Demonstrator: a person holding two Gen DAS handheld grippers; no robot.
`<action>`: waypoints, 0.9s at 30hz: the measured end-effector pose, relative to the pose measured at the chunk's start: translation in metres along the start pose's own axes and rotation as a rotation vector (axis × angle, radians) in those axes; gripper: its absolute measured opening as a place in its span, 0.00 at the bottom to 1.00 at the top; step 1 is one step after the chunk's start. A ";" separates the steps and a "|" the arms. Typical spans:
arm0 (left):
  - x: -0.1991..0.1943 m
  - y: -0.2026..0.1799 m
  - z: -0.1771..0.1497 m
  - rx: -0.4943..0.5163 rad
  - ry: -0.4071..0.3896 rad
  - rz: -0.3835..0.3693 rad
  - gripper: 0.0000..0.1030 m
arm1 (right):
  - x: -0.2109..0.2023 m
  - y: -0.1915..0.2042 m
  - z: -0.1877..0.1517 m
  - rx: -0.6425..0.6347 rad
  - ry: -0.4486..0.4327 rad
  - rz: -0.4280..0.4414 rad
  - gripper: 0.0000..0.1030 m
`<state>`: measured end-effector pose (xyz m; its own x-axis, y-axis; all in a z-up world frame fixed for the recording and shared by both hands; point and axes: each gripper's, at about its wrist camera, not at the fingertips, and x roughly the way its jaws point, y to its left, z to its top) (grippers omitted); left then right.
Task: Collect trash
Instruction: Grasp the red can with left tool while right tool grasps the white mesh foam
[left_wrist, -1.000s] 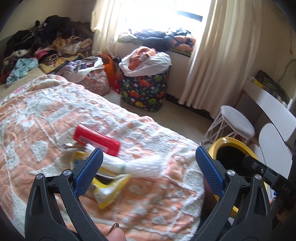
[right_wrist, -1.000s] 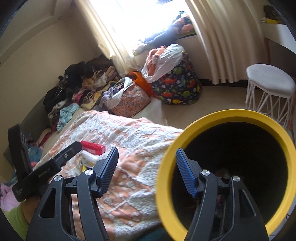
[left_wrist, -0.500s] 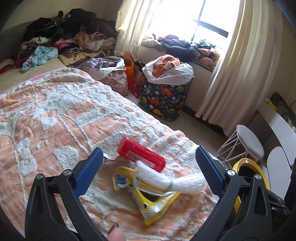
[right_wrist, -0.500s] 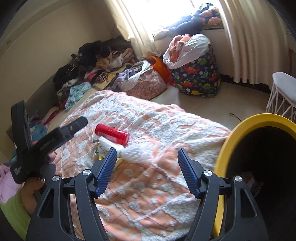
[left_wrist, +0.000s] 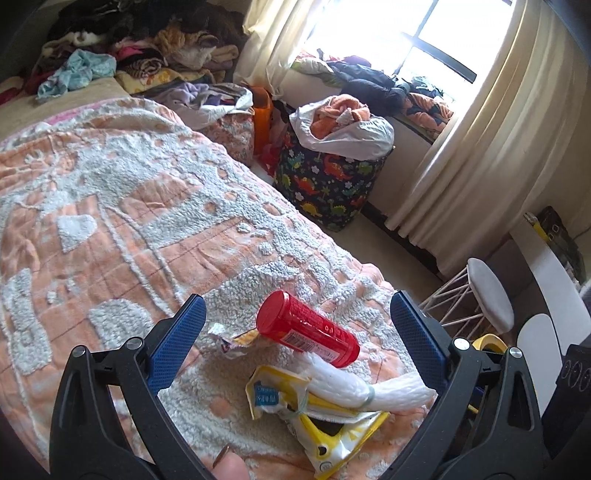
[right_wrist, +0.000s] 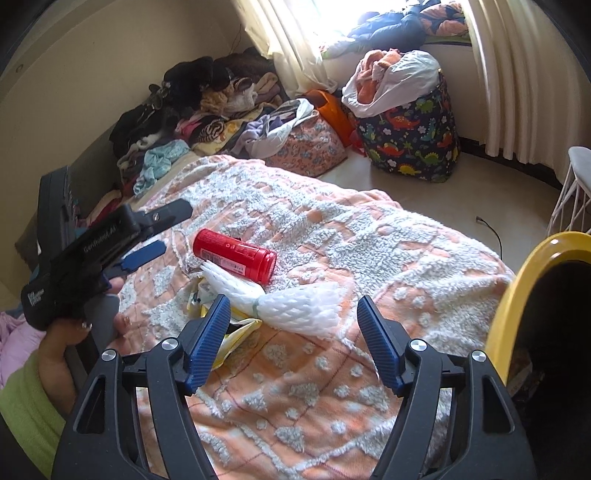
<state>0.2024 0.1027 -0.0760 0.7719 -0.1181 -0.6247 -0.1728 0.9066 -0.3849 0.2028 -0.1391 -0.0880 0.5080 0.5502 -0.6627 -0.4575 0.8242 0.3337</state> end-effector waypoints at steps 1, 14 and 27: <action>0.004 0.002 0.001 -0.001 0.012 -0.007 0.89 | 0.004 0.000 0.001 -0.003 0.007 -0.002 0.67; 0.041 0.016 0.003 -0.047 0.117 -0.078 0.80 | 0.050 -0.020 -0.001 0.080 0.117 0.056 0.67; 0.049 0.010 -0.005 -0.052 0.145 -0.110 0.51 | 0.038 -0.008 -0.015 0.032 0.131 0.118 0.32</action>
<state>0.2349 0.1038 -0.1140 0.6921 -0.2761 -0.6669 -0.1262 0.8634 -0.4884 0.2150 -0.1263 -0.1260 0.3520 0.6226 -0.6989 -0.4836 0.7603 0.4338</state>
